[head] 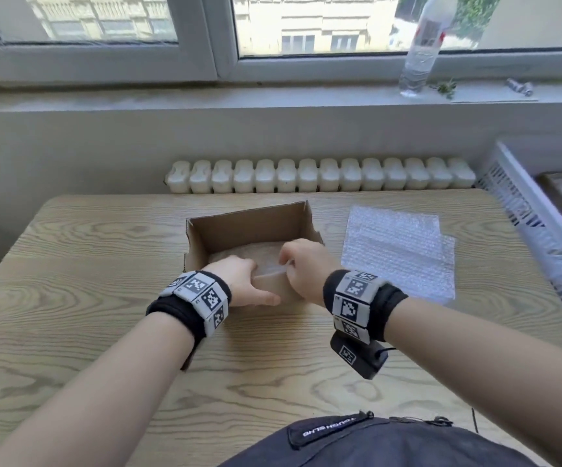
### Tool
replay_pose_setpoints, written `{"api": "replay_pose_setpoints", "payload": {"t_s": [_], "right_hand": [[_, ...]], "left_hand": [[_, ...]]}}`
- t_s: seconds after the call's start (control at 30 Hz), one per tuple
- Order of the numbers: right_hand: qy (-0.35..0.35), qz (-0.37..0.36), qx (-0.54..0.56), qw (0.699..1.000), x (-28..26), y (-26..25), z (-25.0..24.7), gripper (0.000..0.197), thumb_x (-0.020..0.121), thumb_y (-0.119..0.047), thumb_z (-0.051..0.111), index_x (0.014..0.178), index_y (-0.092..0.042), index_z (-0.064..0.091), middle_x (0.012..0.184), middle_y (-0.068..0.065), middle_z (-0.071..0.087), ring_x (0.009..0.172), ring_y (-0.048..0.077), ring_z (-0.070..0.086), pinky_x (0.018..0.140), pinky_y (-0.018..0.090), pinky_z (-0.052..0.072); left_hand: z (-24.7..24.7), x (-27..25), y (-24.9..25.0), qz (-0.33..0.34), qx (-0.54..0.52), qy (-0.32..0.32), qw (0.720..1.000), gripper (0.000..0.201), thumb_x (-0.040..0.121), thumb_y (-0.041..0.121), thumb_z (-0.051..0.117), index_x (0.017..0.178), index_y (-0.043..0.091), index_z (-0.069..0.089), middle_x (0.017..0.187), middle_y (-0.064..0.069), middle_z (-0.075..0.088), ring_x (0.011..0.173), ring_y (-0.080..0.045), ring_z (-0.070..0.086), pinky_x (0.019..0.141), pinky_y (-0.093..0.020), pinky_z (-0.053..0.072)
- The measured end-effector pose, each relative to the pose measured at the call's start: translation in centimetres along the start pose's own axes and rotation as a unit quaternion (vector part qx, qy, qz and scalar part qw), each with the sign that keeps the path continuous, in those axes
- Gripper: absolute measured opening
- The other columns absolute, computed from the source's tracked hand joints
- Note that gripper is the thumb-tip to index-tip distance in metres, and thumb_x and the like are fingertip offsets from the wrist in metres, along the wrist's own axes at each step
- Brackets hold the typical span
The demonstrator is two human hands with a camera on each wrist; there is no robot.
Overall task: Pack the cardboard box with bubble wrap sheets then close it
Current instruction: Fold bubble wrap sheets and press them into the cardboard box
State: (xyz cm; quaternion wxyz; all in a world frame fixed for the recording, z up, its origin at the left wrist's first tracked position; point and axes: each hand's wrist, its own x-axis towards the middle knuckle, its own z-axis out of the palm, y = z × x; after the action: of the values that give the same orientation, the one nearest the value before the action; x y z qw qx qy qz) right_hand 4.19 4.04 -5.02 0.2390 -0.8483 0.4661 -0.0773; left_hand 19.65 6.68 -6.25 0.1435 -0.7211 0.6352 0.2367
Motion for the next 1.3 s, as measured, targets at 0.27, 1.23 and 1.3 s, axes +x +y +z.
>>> {"api": "replay_pose_setpoints", "payload": {"t_s": [0.27,1.23,1.3], "right_hand": [[0.175,0.136,0.044,0.974,-2.9,9.4,-4.1,0.018,0.085,-0.001,0.046,0.098,-0.005,0.058,0.105,0.008,0.052,0.093,0.024,0.052,0.078,0.028,0.042],[0.3,0.172,0.42,0.839,-3.6,13.8,-13.0,0.028,0.078,0.008,0.068,0.068,-0.017,0.06,0.081,0.006,0.065,0.09,0.027,0.065,0.086,0.037,0.057],[0.302,0.107,0.461,0.827,-3.6,11.4,-15.0,0.025,0.075,0.004,0.073,0.068,-0.016,0.06,0.075,0.002,0.062,0.086,0.023,0.063,0.088,0.034,0.055]], "left_hand": [[-3.9,-1.4,5.6,0.113,-0.083,0.167,0.976,0.053,0.088,0.05,0.052,0.134,0.023,0.049,0.137,-0.001,0.047,0.125,-0.02,0.047,0.102,-0.036,0.041],[-6.5,1.8,13.5,0.122,-0.173,0.16,0.964,0.064,0.094,0.041,0.048,0.148,0.017,0.023,0.152,-0.01,0.029,0.137,-0.025,0.034,0.11,-0.038,0.032],[-8.0,1.6,12.8,0.092,-0.245,0.17,0.95,0.072,0.092,0.047,0.048,0.149,0.017,0.015,0.154,-0.013,0.025,0.139,-0.029,0.031,0.11,-0.038,0.029]]}}
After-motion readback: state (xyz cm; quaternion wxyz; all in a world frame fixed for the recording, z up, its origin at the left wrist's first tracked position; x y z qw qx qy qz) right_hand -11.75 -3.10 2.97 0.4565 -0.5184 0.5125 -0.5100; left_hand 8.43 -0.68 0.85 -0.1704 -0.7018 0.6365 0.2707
